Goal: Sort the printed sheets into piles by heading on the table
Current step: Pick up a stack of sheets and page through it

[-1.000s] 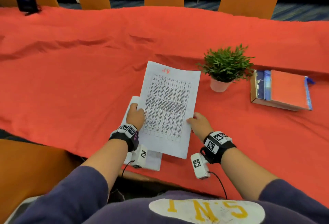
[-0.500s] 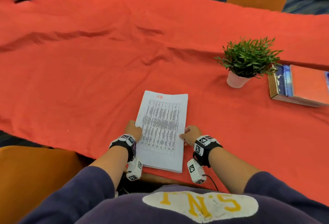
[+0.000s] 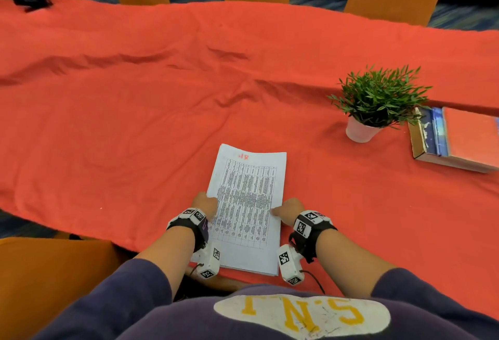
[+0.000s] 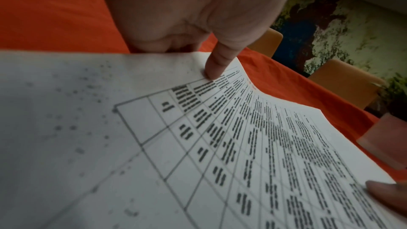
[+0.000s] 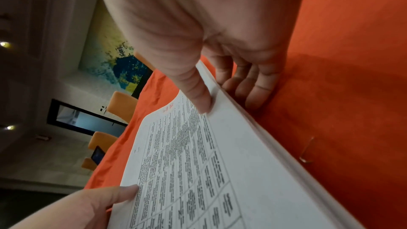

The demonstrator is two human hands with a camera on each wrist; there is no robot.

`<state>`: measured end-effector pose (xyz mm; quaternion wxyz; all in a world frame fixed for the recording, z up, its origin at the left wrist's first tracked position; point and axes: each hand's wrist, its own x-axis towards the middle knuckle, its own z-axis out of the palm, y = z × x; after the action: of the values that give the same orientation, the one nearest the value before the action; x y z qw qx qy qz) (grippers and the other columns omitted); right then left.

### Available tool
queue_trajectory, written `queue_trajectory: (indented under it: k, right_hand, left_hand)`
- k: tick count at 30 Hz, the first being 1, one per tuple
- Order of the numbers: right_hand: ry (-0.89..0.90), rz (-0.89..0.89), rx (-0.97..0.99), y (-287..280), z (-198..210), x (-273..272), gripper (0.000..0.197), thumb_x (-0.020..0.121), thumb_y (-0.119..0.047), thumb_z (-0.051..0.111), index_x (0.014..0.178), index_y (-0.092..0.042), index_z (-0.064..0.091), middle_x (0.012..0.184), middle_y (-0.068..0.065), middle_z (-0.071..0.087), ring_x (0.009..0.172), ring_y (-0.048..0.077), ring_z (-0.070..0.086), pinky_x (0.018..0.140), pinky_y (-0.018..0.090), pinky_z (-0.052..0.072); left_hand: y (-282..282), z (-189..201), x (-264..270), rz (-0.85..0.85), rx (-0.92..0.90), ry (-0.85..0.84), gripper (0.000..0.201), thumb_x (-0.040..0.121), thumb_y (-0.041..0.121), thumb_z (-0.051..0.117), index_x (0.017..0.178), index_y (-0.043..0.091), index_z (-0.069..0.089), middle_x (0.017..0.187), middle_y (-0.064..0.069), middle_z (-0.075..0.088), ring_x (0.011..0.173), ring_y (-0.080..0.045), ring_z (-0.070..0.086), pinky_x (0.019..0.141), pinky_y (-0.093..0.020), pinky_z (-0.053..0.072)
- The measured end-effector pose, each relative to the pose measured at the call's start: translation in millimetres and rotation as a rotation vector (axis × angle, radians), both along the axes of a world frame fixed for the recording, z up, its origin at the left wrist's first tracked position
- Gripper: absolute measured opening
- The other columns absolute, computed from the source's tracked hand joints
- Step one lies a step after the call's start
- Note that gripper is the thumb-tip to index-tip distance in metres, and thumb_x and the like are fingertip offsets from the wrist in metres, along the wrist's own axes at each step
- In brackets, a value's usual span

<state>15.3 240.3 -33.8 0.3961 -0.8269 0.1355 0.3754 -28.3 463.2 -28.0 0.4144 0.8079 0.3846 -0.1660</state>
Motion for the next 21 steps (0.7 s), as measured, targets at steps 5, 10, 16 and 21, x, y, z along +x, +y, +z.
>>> queue_trajectory:
  k: [5, 10, 16, 21]
  right_hand:
    - [0.031, -0.039, 0.133, -13.8, 8.8, 4.7, 0.017, 0.087, -0.009, 0.058, 0.102, 0.000, 0.057, 0.099, 0.015, 0.061, 0.090, 0.031, 0.060, 0.066, 0.030, 0.050]
    - [-0.052, -0.148, 0.215, -76.4, 22.5, 16.1, 0.032, 0.085, -0.014, 0.057, 0.113, 0.000, 0.052, 0.110, 0.017, 0.063, 0.101, 0.034, 0.063, 0.082, 0.042, 0.054]
    - [-0.257, -0.069, 0.299, -213.7, 55.7, 25.7, 0.049, 0.073, -0.036, 0.066, 0.117, -0.016, 0.059, 0.112, 0.001, 0.070, 0.100, 0.020, 0.068, 0.091, 0.047, 0.053]
    - [-0.326, -0.217, 0.345, -323.1, 94.3, 14.4, 0.032, 0.081, -0.006, 0.070, 0.107, -0.018, 0.056, 0.108, 0.005, 0.069, 0.097, 0.022, 0.067, 0.091, 0.045, 0.053]
  left_hand:
    - [-18.0, 13.5, 8.9, -0.009, -0.027, -0.021, 0.027, 0.089, 0.007, 0.045, 0.113, 0.001, 0.056, 0.096, -0.013, 0.058, 0.080, -0.027, 0.054, 0.059, -0.027, 0.040]
    - [-79.8, 45.8, 24.8, -0.036, -0.086, -0.155, 0.020, 0.091, 0.005, 0.044, 0.110, 0.008, 0.050, 0.098, -0.011, 0.056, 0.075, -0.022, 0.052, 0.056, -0.027, 0.041]
    - [-201.2, 79.3, 41.7, -0.077, -0.252, -0.376, 0.022, 0.092, 0.004, 0.045, 0.108, 0.017, 0.050, 0.097, -0.007, 0.059, 0.080, -0.023, 0.056, 0.067, -0.034, 0.049]
    - [-308.0, 93.9, 47.3, -0.107, -0.316, -0.458, 0.015, 0.092, 0.003, 0.046, 0.102, 0.010, 0.055, 0.084, -0.005, 0.058, 0.065, -0.017, 0.051, 0.051, -0.023, 0.043]
